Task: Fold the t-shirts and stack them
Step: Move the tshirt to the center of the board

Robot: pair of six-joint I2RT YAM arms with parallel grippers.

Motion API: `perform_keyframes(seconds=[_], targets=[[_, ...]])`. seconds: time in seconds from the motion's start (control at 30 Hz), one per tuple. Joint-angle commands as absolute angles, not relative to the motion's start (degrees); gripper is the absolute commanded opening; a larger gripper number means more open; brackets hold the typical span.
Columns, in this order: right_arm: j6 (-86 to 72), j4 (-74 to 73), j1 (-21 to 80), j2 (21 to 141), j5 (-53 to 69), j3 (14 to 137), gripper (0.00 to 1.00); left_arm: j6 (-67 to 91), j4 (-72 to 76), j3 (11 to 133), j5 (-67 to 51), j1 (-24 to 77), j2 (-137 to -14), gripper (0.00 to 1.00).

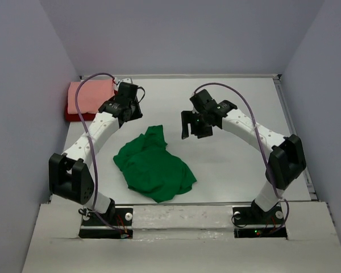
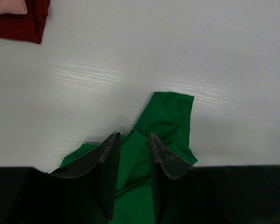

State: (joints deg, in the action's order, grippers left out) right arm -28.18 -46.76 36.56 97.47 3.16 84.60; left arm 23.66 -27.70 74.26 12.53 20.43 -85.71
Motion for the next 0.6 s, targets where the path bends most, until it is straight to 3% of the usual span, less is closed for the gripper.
perform_keyframes(seconds=[0.0, 0.17, 0.43, 0.57], targets=[[-25.7, -42.1, 35.0, 99.7, 10.9, 86.0, 0.79, 23.4, -27.6, 74.4, 9.4, 19.2, -86.7, 0.4], [-23.5, -42.5, 31.7, 110.4, 20.0, 94.5, 0.75, 24.1, -26.6, 72.9, 10.1, 19.1, -88.1, 0.4], [-21.4, -50.5, 30.6, 122.0, 13.7, 113.2, 0.82, 24.3, -27.2, 73.5, 3.7, 17.5, -93.8, 0.43], [-21.7, -51.4, 30.0, 121.7, 14.3, 114.0, 0.82, 24.3, -27.5, 73.3, 3.4, 17.2, -94.9, 0.45]])
